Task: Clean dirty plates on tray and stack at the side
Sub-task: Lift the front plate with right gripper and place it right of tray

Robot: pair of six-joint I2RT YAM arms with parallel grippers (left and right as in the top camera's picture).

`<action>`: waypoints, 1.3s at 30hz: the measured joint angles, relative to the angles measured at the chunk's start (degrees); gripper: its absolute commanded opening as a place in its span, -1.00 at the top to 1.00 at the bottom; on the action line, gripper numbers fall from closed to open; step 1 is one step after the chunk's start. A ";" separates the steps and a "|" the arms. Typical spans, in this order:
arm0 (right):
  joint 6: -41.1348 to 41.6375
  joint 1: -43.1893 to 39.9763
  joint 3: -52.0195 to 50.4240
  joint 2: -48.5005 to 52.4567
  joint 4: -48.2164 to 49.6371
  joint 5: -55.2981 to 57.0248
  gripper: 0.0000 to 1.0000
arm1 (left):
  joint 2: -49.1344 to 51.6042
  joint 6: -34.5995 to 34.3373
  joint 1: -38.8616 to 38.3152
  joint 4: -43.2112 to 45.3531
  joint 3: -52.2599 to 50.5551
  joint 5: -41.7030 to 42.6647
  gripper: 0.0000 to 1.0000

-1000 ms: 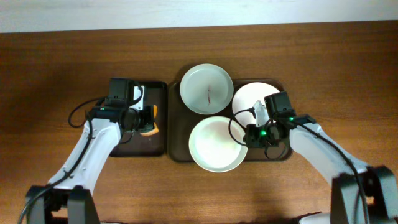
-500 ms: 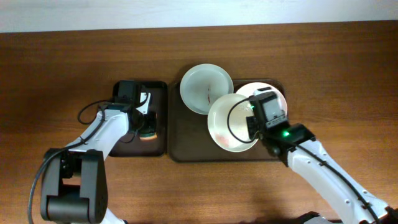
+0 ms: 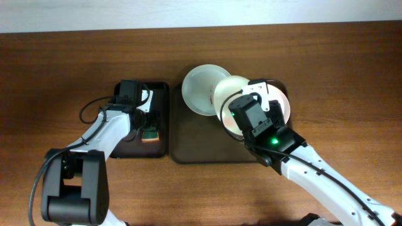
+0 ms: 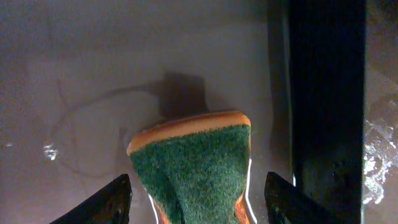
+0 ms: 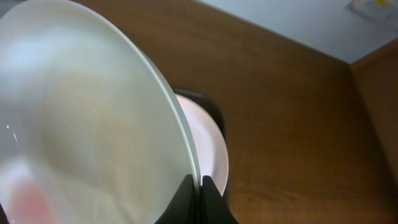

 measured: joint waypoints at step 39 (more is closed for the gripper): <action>11.67 -63.87 0.98 1.55 -11.28 -38.82 0.92 | 1.90 0.55 0.00 -12.02 2.40 -0.17 -0.41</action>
